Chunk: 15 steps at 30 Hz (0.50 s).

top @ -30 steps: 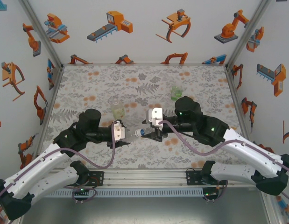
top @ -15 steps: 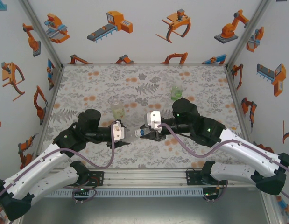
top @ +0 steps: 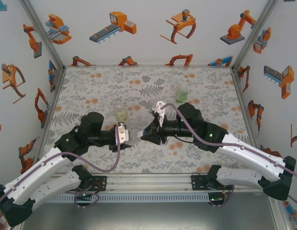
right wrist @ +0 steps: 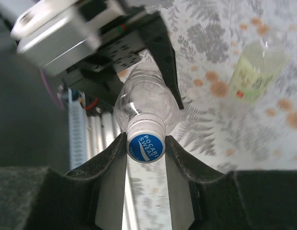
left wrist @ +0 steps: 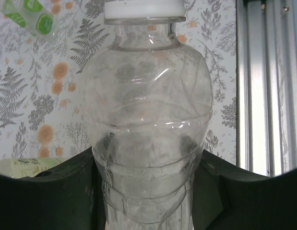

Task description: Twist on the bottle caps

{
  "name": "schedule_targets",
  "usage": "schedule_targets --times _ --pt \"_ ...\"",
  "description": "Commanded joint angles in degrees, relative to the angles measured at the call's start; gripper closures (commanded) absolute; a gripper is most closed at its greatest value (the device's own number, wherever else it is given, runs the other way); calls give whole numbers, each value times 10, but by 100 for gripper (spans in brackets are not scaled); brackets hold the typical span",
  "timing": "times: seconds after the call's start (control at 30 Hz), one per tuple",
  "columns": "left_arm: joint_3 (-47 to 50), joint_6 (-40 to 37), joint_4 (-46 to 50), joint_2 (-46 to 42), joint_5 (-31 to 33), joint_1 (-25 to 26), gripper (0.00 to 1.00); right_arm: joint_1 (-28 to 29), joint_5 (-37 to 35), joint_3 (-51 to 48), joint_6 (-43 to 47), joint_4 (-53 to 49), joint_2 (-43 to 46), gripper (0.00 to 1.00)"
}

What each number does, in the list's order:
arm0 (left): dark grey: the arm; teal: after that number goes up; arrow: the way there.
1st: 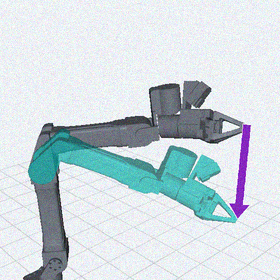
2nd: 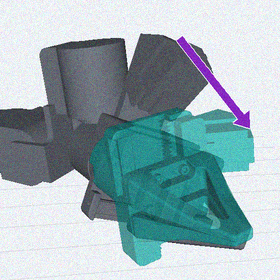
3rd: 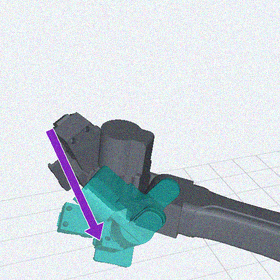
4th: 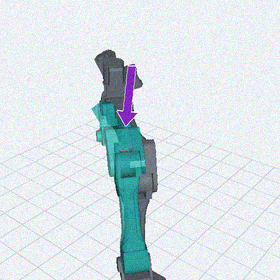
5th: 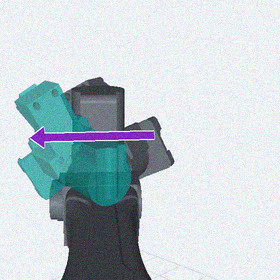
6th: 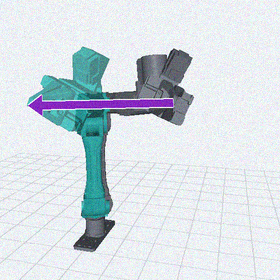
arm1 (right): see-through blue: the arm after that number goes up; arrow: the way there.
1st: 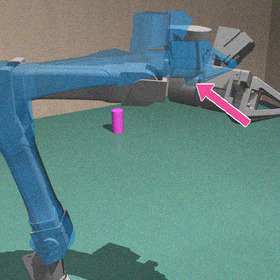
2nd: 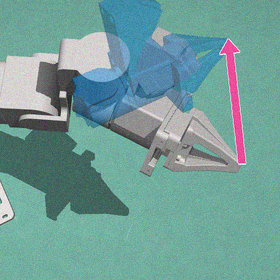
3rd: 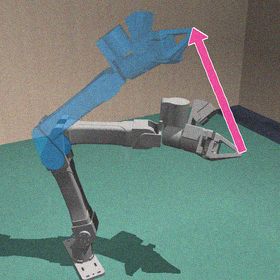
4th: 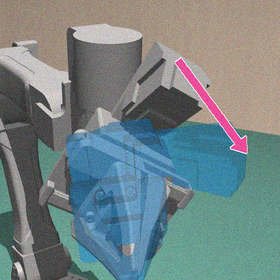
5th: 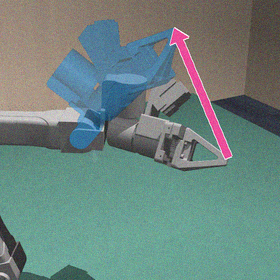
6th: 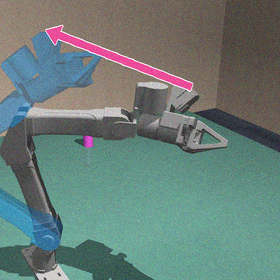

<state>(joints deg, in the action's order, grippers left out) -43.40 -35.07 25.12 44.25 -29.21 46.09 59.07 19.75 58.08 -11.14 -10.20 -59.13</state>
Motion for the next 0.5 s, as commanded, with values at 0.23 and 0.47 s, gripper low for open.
schedule_targets --times 0.23,0.47 --pt "-2 0 -43 2 -13 6 100 2 -210 -7 -663 -61 -19 100" --pt "-5 1 -47 11 -24 6 100 2 -225 33 -585 -88 -17 100"
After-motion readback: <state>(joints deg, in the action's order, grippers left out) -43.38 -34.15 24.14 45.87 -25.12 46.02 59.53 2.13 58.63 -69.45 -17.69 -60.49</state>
